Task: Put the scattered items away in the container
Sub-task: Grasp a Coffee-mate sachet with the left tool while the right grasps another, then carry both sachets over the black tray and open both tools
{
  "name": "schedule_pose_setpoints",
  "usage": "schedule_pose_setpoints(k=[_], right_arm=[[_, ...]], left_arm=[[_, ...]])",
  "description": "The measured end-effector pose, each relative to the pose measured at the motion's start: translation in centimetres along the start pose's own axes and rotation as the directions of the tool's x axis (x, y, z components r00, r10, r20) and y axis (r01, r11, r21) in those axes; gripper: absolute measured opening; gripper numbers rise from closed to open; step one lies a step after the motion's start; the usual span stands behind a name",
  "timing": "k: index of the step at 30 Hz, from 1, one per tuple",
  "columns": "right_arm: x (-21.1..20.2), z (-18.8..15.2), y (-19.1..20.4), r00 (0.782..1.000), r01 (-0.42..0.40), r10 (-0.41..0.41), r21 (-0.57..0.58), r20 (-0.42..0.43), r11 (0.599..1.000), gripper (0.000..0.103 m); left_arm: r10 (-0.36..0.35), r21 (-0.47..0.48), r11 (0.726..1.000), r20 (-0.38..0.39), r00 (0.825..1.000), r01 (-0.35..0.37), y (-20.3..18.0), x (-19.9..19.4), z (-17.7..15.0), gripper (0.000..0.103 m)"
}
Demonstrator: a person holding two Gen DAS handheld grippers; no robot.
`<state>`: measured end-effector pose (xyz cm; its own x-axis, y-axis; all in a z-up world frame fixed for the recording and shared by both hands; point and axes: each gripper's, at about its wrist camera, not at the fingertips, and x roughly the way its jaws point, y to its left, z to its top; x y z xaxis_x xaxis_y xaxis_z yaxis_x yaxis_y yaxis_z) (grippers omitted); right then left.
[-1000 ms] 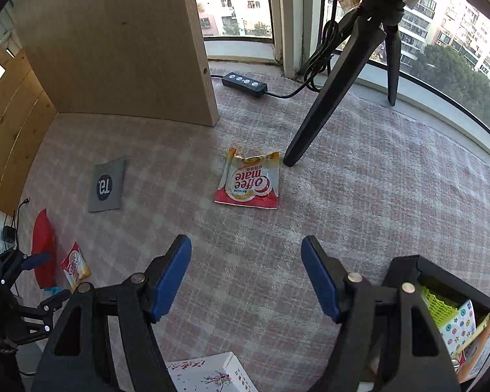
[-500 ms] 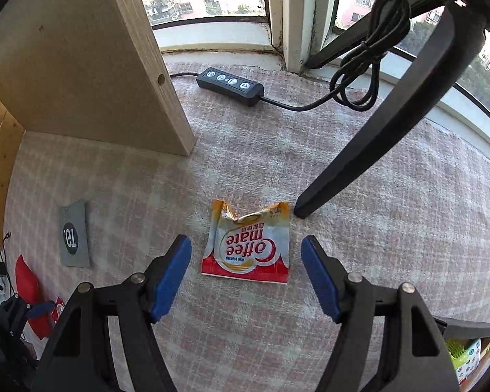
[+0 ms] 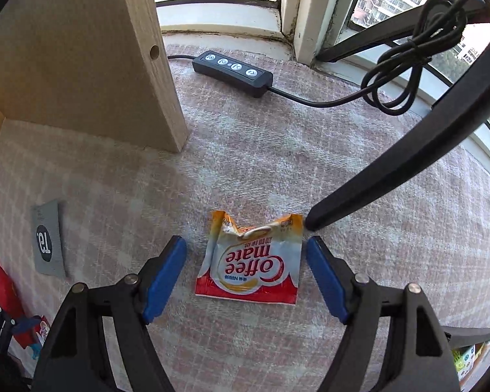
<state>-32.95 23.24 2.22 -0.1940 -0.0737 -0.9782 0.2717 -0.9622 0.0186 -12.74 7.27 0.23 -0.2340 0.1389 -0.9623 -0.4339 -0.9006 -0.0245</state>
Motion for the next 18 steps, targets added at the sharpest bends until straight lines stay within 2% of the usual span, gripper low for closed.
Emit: schedule_pose_setpoints(k=[2, 6, 8, 12, 13, 18], right_arm=[[-0.3, -0.5, 0.2, 1.0, 0.012, -0.012, -0.024, 0.008, 1.0, 0.059], [-0.9, -1.3, -0.4, 0.999, -0.046, 0.046, -0.012, 0.006, 0.999, 0.042], [-1.1, -1.7, -0.8, 0.998, -0.063, 0.063, -0.007, 0.006, 0.998, 0.04], [-1.5, -2.6, -1.6, 0.993, -0.116, 0.115, 0.018, 0.012, 0.993, 0.034], [-1.7, -2.8, -1.8, 0.992, -0.125, 0.125, 0.026, 0.017, 0.992, 0.033], [-3.2, -4.2, -2.6, 0.985, -0.168, 0.166, 0.04, 0.053, 0.985, 0.031]], left_arm=[[-0.007, 0.015, 1.0, 0.008, 1.0, 0.007, -0.7, -0.2, -0.2, 0.045], [-0.005, 0.021, 1.0, 0.011, 1.0, 0.004, -1.9, -0.3, -0.6, 0.039], [-0.016, 0.003, 1.0, 0.015, 1.0, 0.016, -2.2, -0.5, -0.9, 0.036], [-0.035, -0.039, 0.999, 0.031, 0.999, 0.036, -2.7, -1.3, -1.9, 0.018], [-0.03, -0.053, 0.998, 0.034, 0.999, 0.032, -2.6, -1.9, -3.4, 0.018], [-0.016, -0.108, 0.994, 0.062, 0.998, 0.023, -2.4, -3.2, -4.9, 0.011]])
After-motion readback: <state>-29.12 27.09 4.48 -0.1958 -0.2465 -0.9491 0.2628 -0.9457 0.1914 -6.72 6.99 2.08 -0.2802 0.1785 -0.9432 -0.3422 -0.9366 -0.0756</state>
